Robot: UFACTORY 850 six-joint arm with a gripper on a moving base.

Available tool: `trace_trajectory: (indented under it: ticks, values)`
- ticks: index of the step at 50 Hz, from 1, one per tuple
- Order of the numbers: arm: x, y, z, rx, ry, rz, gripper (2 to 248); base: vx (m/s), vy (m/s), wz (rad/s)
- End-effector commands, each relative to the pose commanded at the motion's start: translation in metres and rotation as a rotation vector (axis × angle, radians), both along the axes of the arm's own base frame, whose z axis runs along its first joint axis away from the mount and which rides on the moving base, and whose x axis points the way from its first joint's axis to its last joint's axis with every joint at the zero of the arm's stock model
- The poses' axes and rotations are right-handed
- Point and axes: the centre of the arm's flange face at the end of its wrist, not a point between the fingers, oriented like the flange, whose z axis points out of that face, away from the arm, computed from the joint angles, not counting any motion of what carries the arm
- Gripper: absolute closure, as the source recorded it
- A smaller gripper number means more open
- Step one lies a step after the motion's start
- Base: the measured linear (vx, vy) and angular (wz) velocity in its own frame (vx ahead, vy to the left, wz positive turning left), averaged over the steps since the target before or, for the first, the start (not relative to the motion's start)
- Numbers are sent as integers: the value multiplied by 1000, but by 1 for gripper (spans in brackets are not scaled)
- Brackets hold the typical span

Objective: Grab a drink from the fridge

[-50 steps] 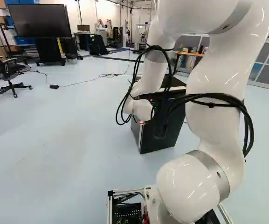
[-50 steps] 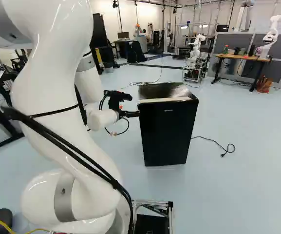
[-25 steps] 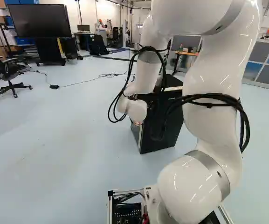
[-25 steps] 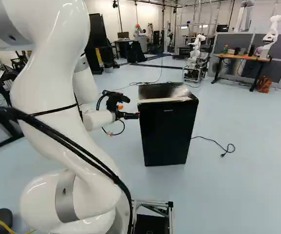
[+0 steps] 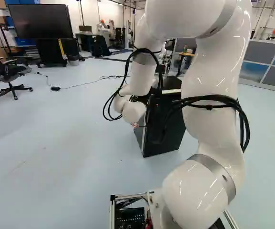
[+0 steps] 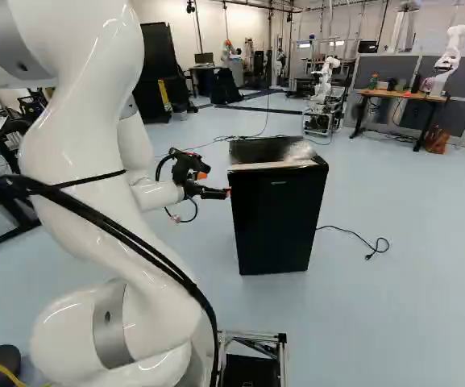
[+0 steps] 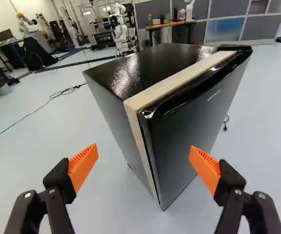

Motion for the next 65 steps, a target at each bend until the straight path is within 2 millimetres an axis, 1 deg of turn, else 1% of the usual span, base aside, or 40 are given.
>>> trace_trajectory:
  ticks: [13,29,50,65]
  values:
    - [8,7,0,10,-28,-108,3,0,0,0]
    - [20,5,-1,23,-50,-237,3,0,0,0]
    - [44,4,-3,35,-69,-273,3,0,0,0]
    - [47,1,-3,31,-68,-280,3,0,0,0]
